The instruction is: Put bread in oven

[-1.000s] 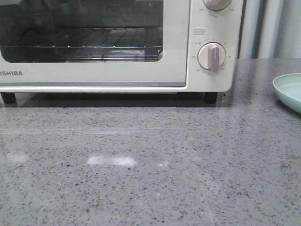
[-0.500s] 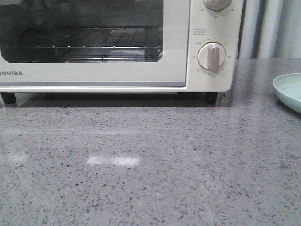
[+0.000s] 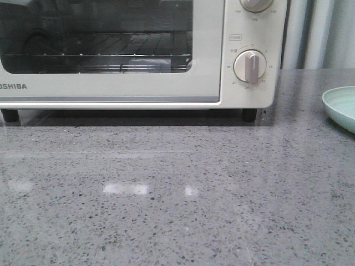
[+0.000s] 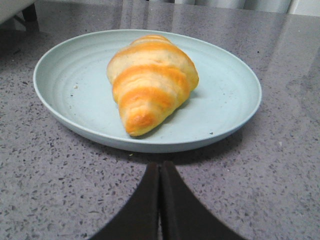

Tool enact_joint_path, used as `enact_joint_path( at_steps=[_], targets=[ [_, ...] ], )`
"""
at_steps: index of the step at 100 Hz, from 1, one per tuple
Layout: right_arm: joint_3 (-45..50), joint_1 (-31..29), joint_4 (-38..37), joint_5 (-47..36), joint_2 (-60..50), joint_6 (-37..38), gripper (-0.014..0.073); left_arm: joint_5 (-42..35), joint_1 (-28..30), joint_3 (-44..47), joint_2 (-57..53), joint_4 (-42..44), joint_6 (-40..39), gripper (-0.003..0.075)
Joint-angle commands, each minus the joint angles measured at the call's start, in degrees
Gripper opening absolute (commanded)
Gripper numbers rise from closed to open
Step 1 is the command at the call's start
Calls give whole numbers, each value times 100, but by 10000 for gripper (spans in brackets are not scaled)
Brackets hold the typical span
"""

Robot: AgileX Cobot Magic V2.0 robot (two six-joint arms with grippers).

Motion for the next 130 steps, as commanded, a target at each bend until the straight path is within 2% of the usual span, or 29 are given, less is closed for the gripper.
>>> enact_joint_path(
  at_steps=[1, 23, 39, 45, 52, 57, 62, 74, 85, 105, 130],
  targets=[
    [63, -23, 80, -783, -123, -61, -69, -997, -5, 140, -170, -169, -8, -21],
    [63, -23, 122, -2800, -123, -61, -69, -2378, -5, 140, -170, -1301, -8, -21],
    [63, -23, 122, -4445, -123, -35, -69, -2700, -5, 140, -170, -2220, -8, -21],
    [63, -23, 122, -4743, -123, 227, -69, -2841, -5, 140, -170, -2335, -17, -21],
    [50, -23, 122, -4924, -123, 939, -69, -3005, -5, 130, -170, -2498, -45, -21],
    [-28, -23, 122, -4595, -123, 1574, -70, -3207, -5, 130, -170, -2629, -66, -21],
    [-146, -23, 122, -4217, -123, 1886, -70, -3394, -5, 130, -160, -2630, -66, -21],
    [-591, -23, 60, -2972, -123, 1912, -70, -3469, -5, 8, -160, -2630, -66, -22],
    [-1034, -23, 54, -2039, -100, 1912, -70, -3086, -5, -298, -127, -2570, -66, -21],
    [-1658, -23, 54, -919, 77, 1912, -70, -2020, -5, -1066, 278, -2570, -66, -21],
    [-2334, -23, 80, 120, 738, 1912, -70, -1515, -16, -2062, 1196, -2570, -8, -21]
  ],
)
